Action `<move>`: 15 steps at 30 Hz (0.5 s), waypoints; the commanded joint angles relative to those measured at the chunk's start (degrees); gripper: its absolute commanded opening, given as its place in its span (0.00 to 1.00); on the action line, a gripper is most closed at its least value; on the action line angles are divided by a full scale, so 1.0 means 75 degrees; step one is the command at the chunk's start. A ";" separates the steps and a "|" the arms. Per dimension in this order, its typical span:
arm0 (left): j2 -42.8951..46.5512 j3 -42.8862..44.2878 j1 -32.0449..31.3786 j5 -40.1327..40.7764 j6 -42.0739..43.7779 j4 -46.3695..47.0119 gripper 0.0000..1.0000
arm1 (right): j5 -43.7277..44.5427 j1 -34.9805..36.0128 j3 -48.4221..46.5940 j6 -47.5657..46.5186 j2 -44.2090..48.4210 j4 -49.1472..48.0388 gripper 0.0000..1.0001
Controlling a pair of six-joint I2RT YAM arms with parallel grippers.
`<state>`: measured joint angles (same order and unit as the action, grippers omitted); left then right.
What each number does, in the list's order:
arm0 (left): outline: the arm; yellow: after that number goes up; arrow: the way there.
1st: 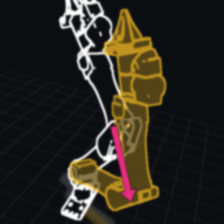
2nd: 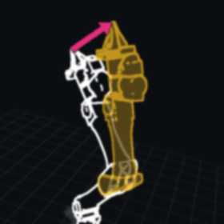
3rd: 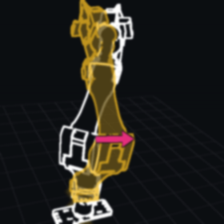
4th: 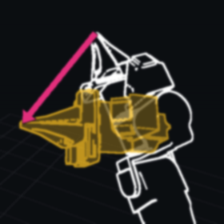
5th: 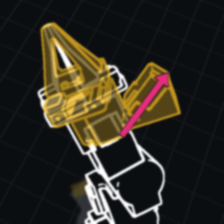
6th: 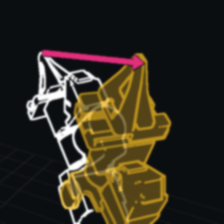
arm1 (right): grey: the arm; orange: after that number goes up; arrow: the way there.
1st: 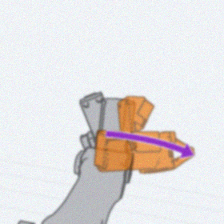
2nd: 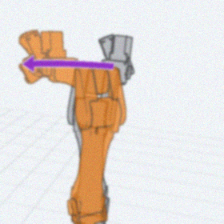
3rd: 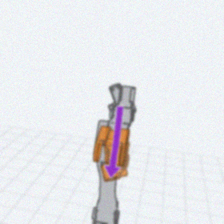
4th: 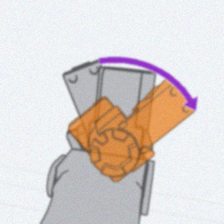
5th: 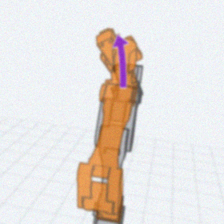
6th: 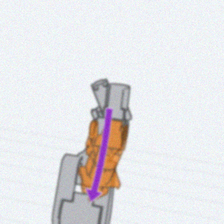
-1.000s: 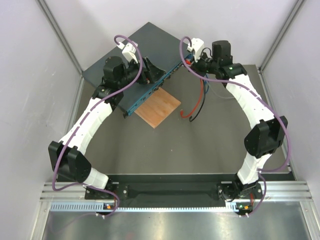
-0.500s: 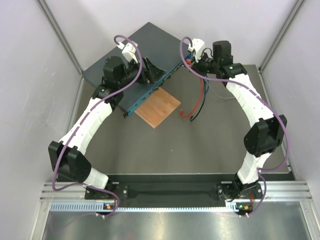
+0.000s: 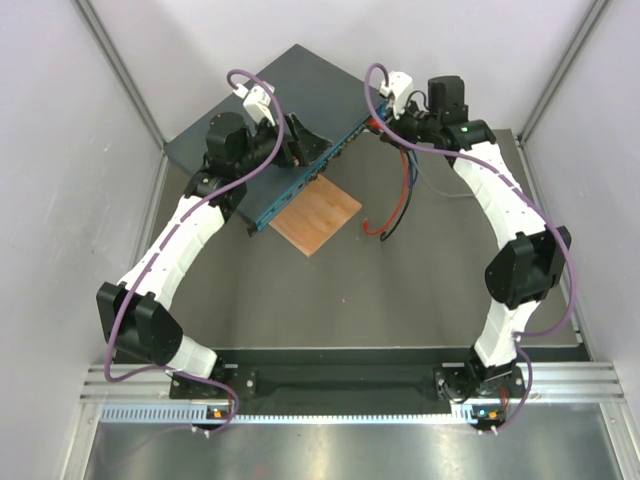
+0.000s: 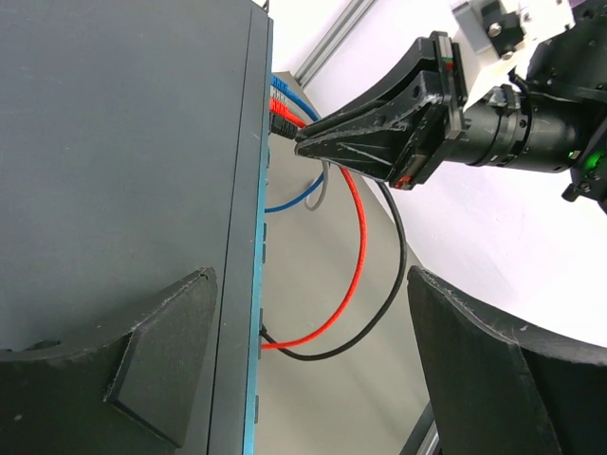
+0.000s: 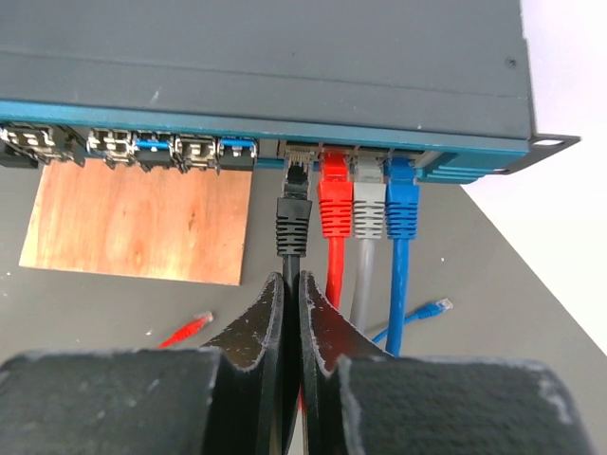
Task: Insert the plug into the switch port
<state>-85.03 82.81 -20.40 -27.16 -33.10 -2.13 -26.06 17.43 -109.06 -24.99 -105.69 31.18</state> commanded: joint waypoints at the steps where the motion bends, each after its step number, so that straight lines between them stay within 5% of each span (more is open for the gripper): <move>1: -0.0064 -0.0048 0.0025 -0.0059 -0.0039 0.0530 0.86 | -0.0322 0.0066 -0.0646 0.0110 -0.0111 -0.0853 0.00; 9: -0.0029 -0.0060 0.0025 -0.0082 -0.0063 0.0530 0.86 | -0.0368 0.0067 -0.1631 0.0461 -0.0591 0.0237 0.00; 15: -0.0018 -0.0037 0.0048 -0.0082 -0.0051 0.0519 0.86 | -0.0322 0.0078 -0.1234 0.0485 -0.0511 -0.0089 0.00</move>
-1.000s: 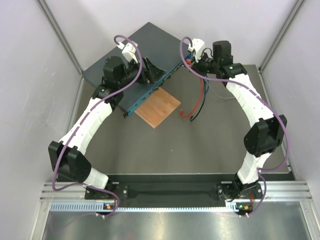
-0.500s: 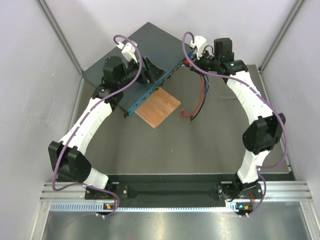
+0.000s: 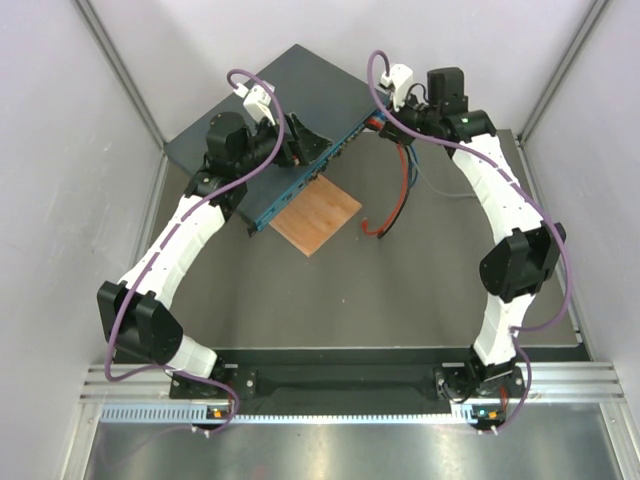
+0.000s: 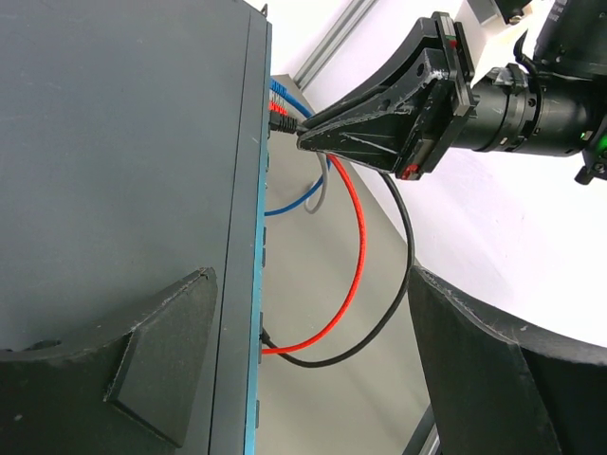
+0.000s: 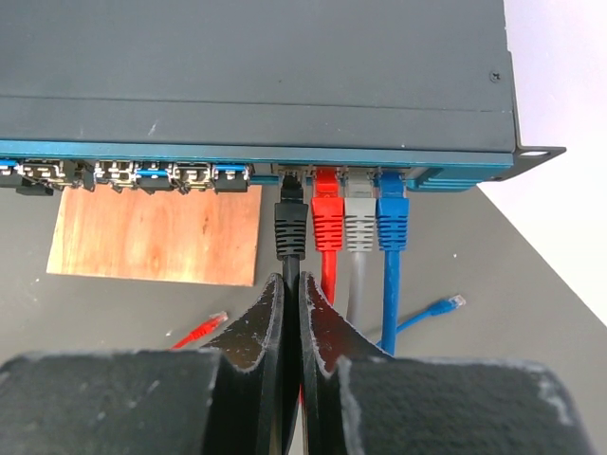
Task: Insert the plug into the switch port
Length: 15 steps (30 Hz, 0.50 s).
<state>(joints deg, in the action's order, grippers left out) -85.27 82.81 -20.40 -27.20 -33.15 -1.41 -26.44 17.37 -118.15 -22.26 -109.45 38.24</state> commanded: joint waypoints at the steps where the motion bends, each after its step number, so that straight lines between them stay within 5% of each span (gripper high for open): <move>1: 0.0015 -0.0037 0.0037 -0.0076 -0.0045 0.0411 0.86 | -0.0214 0.0075 0.0328 0.0086 0.0050 -0.1380 0.00; 15: -0.0067 -0.0025 0.0060 -0.0076 -0.0092 0.0446 0.86 | 0.0009 0.0169 0.0718 0.0108 0.0273 -0.2590 0.00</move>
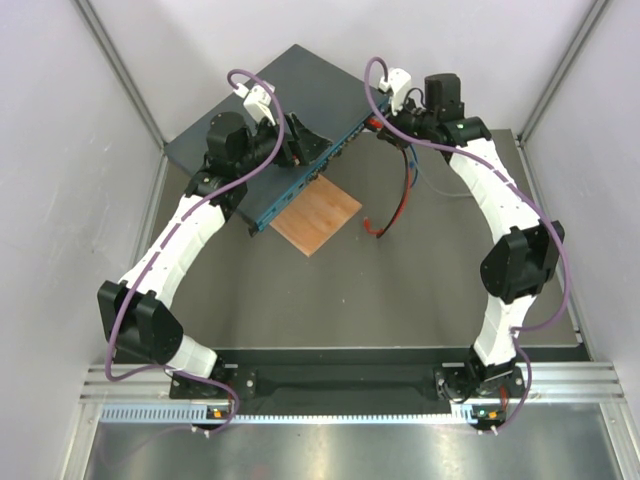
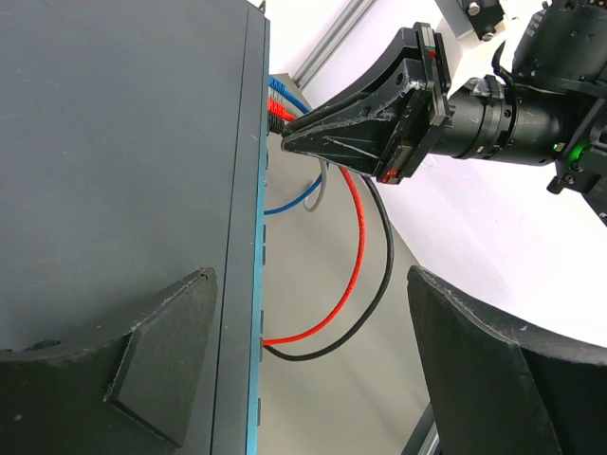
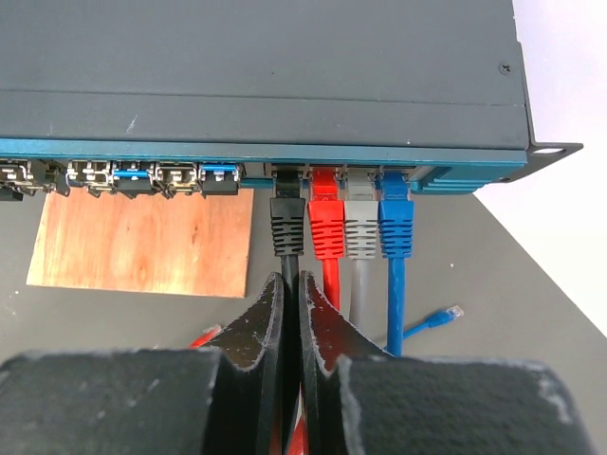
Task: Insert the plug into the switch port
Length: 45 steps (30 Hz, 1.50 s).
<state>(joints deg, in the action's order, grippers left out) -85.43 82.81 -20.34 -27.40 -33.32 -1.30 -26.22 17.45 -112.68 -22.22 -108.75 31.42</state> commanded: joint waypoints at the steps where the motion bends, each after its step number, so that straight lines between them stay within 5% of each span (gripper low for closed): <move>1: -0.0047 -0.0013 0.0052 -0.0062 -0.0092 0.0431 0.86 | -0.0055 0.0215 -0.0069 0.0126 0.0180 -0.1670 0.00; 36: -0.0153 -0.0072 0.0262 -0.0109 -0.0479 0.0525 0.86 | -0.0312 0.0884 -0.1604 0.0326 -0.0770 -0.1963 0.00; 45: -0.0117 -0.0072 0.0286 -0.0097 -0.0444 0.0466 0.86 | -0.0313 0.1048 -0.1112 0.0220 -0.0969 -0.2033 0.00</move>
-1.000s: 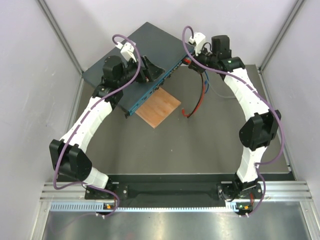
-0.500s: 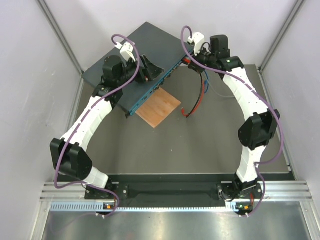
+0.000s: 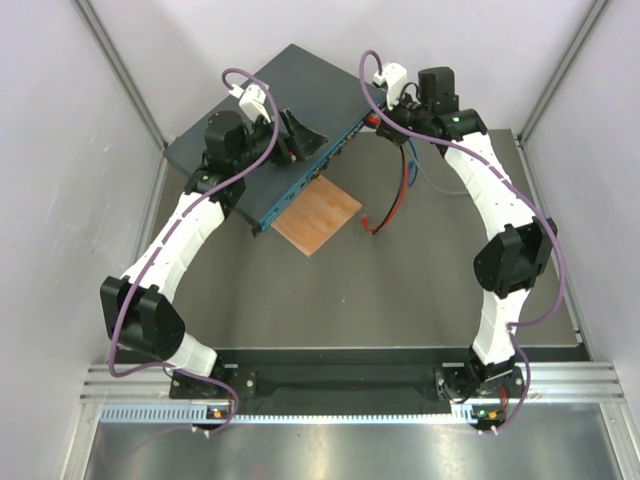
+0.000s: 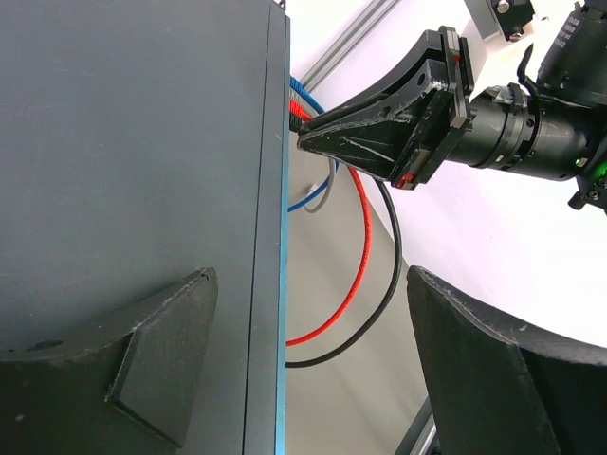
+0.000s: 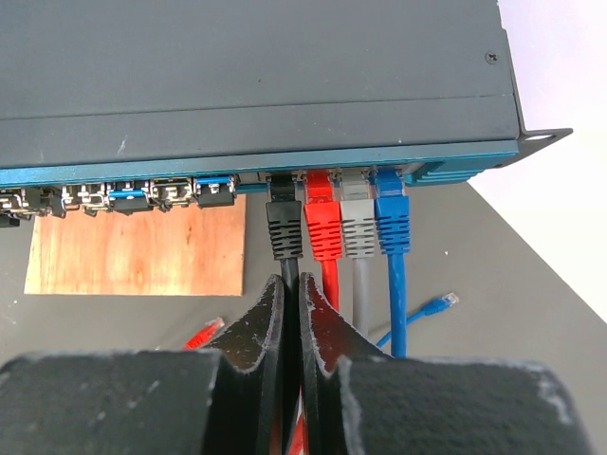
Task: Insert the plug into the switch port
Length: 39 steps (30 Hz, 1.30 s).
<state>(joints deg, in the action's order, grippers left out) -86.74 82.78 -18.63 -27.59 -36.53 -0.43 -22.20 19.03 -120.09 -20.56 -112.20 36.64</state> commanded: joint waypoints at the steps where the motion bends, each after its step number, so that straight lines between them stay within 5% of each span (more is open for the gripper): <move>1: 0.0046 -0.0046 0.0070 -0.0071 -0.0016 0.0327 0.86 | -0.0849 0.0838 -0.0148 -0.0001 -0.0520 -0.2730 0.00; 11: 0.0081 -0.0104 0.0070 -0.0071 -0.0051 0.0373 0.86 | -0.0545 0.0628 0.0590 -0.0376 0.0229 -0.2308 0.00; 18: 0.0069 -0.0104 0.0070 -0.0094 -0.0109 0.0408 0.86 | -0.0369 0.0299 0.0872 -0.0435 0.0464 -0.1945 0.17; 27: 0.0011 -0.0057 0.0070 -0.0118 -0.0156 0.0432 0.86 | -0.0369 0.0088 0.1012 -0.0517 0.0640 -0.1676 0.25; 39: -0.0060 0.0001 0.0070 -0.0153 -0.0215 0.0502 0.86 | -0.0462 -0.0321 0.1703 -0.0669 0.1248 -0.1382 0.26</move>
<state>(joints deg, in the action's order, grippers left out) -86.78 82.48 -18.41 -27.66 -37.80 -0.08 -24.58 18.20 -108.27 -24.69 -106.96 28.34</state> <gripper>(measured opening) 0.854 0.264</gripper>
